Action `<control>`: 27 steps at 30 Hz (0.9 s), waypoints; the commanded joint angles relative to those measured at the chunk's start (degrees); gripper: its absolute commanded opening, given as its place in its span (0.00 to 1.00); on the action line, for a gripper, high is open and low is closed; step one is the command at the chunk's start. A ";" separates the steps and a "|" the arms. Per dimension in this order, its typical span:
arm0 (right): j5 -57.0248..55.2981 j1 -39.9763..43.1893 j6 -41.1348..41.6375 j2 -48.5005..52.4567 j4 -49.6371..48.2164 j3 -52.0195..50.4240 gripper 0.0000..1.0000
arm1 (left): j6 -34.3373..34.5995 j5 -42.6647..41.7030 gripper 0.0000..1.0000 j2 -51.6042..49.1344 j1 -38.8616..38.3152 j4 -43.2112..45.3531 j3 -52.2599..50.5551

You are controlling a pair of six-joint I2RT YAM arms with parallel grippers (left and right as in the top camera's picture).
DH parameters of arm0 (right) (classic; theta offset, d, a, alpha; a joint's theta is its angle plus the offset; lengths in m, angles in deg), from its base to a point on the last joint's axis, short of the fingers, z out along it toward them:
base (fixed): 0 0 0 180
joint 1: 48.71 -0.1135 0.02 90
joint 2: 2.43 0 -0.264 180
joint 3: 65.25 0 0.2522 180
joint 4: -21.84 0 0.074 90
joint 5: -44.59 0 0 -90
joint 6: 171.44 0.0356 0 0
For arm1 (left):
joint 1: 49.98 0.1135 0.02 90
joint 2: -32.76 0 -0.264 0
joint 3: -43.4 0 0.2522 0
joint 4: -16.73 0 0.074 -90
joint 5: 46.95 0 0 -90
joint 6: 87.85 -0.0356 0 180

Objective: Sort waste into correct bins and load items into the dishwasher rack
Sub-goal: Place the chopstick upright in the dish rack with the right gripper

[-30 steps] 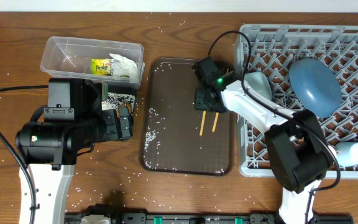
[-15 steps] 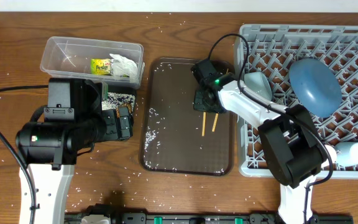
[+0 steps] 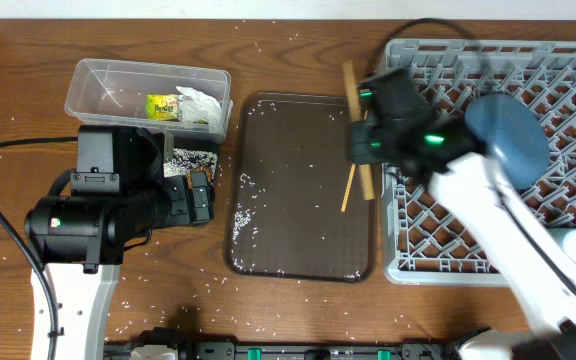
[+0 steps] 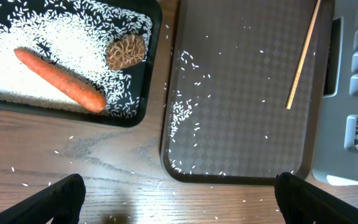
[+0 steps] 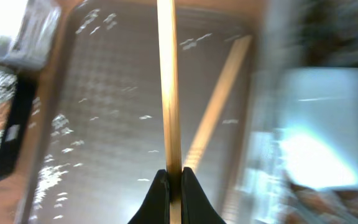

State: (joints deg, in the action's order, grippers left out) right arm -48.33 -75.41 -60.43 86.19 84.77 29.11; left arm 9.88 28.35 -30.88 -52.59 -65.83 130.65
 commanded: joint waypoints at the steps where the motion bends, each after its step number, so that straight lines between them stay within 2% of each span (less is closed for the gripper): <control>1: -10.36 5.18 -7.28 -3.02 2.80 0.00 0.01 | 0.50 -0.26 0.98 -0.02 0.35 -0.17 0.13; 4: -11.54 11.15 -12.37 -3.61 4.07 -0.02 0.01 | 0.50 -0.26 0.98 -0.02 0.35 -0.17 0.13; 9: -4.81 18.58 -19.02 -0.42 4.24 -0.52 0.01 | 0.50 -0.26 0.98 -0.02 0.35 -0.17 0.13; 17: -5.77 21.92 -16.55 7.74 6.16 -0.59 0.01 | 0.52 -0.26 0.98 -0.02 0.35 -0.17 0.13; 27: -10.71 21.92 -14.25 9.05 6.12 -0.79 0.01 | 0.50 -0.26 0.98 -0.02 0.35 -0.17 0.13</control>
State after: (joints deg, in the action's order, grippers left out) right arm -55.83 -53.71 -75.75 95.33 90.98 28.56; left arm 9.88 28.35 -30.88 -52.59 -65.83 130.65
